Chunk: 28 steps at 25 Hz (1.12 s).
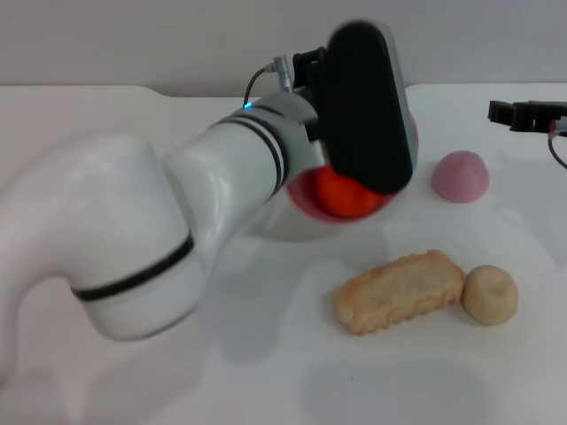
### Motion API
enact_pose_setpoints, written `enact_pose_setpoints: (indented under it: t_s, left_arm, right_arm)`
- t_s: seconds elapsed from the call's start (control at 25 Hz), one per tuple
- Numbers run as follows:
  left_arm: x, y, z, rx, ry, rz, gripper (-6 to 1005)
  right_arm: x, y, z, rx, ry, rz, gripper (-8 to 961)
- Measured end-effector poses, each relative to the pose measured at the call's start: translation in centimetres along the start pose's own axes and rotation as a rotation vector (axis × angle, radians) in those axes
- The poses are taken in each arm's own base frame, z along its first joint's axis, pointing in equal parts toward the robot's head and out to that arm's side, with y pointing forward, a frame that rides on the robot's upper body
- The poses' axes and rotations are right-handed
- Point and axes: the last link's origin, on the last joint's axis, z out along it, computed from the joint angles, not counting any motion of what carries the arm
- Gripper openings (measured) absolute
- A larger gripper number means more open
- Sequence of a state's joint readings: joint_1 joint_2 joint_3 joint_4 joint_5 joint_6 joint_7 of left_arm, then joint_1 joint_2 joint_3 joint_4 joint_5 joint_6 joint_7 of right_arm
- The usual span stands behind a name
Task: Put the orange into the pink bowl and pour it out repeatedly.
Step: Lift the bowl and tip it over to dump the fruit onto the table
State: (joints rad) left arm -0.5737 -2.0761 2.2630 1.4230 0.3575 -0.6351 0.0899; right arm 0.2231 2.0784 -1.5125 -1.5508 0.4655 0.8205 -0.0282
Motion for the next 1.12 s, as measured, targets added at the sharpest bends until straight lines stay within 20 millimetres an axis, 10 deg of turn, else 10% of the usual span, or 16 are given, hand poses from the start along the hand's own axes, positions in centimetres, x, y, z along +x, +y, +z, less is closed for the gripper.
enact_pose_setpoints:
  t_s: [0.6,1.12]
  left_arm:
    - [-0.1,1.5,-0.3,0.124,0.013,0.385,45]
    - [0.7,2.8,-0.5,0.221,0.102,0.549,43]
  right_arm:
    - [0.8,-5.6,-0.9,0.12,0.021,0.134,535]
    - [1.3,-6.2,-0.5,0.129,0.045,0.13,535]
